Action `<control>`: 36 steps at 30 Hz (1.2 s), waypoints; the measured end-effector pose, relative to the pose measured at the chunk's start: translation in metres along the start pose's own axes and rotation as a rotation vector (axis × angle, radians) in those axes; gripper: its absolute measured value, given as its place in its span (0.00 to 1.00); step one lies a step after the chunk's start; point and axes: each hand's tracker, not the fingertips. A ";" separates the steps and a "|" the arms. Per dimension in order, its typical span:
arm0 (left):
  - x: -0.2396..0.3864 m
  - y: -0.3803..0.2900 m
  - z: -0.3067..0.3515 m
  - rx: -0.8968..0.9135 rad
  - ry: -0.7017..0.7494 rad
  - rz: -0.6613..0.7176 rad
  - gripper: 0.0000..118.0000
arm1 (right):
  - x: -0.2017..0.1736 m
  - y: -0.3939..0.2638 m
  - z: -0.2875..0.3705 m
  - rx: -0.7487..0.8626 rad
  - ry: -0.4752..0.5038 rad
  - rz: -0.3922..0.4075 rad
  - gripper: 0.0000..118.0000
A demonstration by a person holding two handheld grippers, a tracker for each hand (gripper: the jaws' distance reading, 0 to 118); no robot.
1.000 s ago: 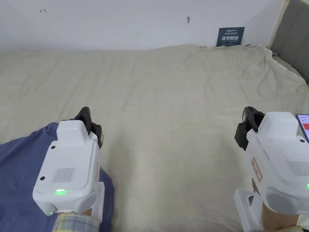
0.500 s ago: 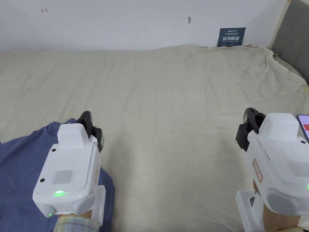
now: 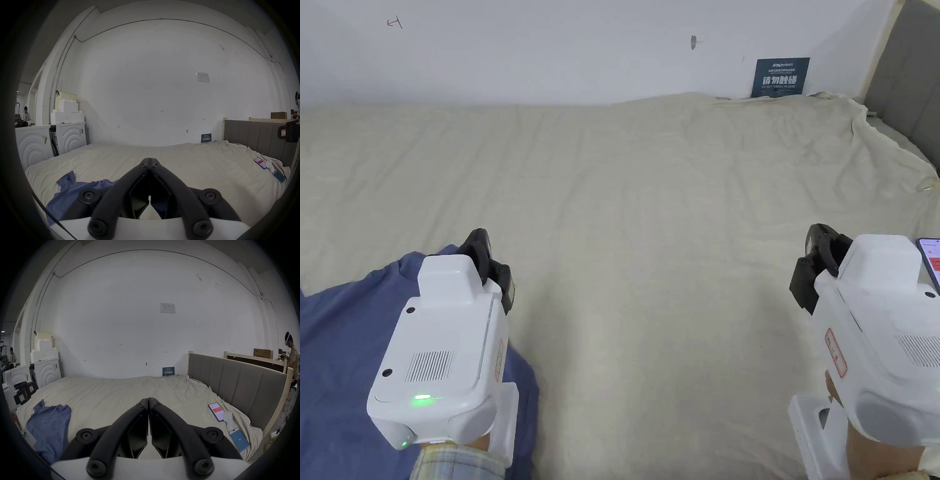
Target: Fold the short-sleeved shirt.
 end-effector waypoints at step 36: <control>-0.087 0.011 0.024 0.021 0.197 -0.012 0.00 | -0.077 0.011 -0.027 0.031 0.174 0.039 0.00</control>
